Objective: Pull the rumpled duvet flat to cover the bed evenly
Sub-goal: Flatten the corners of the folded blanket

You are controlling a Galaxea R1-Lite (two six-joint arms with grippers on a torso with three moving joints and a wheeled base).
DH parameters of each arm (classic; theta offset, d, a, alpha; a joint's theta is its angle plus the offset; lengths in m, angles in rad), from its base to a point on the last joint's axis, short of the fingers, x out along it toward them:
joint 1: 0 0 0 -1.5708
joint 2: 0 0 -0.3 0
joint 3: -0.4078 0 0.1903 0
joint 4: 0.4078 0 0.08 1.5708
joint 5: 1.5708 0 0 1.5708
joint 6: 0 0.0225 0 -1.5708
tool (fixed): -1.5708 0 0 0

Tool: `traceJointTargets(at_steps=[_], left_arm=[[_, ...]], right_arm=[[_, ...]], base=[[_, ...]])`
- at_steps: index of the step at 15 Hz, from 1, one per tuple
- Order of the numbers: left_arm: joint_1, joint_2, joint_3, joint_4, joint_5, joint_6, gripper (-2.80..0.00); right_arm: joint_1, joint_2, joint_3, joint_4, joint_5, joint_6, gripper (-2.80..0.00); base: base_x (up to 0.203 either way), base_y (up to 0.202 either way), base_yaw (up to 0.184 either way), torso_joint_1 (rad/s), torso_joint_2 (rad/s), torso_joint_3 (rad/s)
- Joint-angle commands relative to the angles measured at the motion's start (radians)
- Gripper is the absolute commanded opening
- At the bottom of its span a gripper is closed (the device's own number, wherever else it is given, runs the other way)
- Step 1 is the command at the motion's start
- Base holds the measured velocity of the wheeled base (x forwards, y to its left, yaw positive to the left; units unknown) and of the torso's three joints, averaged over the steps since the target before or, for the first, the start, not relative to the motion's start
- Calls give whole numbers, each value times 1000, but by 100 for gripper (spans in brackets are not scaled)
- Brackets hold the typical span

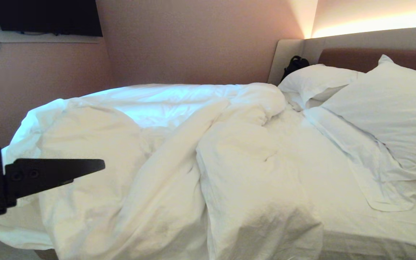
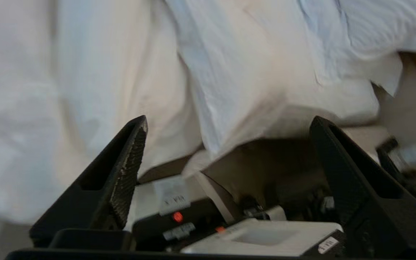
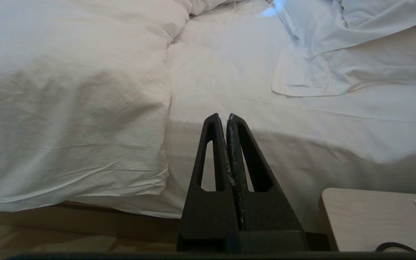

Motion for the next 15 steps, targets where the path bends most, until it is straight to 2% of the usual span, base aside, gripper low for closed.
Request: traceJointTargets(at_steps=[1,3,6,7,11,12,13,14,15], left_arm=[[-3,80,-18,2,-13,-4,0],[-4,191,-20,-27,-34,0,0],[-4,364,-16,-135,-68,22,0],[-6,407,-18,-159,-74,37,-280],[-41,499,-33,-203,-81,66,-280],[-51,527,-29,-204,-81,92,-280],[-69,577,-24,-205,-83,147,-280],[-104,626,-18,-208,-79,203,-280],[-151,666,-16,-210,-74,233,-280]], right_arm=[[0,0,0,0,1,0,-280],[0,0,0,0,1,0,-280],[1,0,0,0,1,0,-280],[0,0,0,0,1,0,-280],[0,0,0,0,1,0,-280],[0,0,0,0,1,0,-280],[0,0,0,0,1,0,-280],[0,0,0,0,1,0,-280],[0,0,0,0,1,0,-280]], base=[[0,0,0,0,0,0],[0,0,0,0,0,0],[0,0,0,0,0,0],[0,0,0,0,0,0],[0,0,0,0,0,0],[0,0,0,0,0,0],[0,0,0,0,0,0],[0,0,0,0,0,0],[0,0,0,0,0,0]])
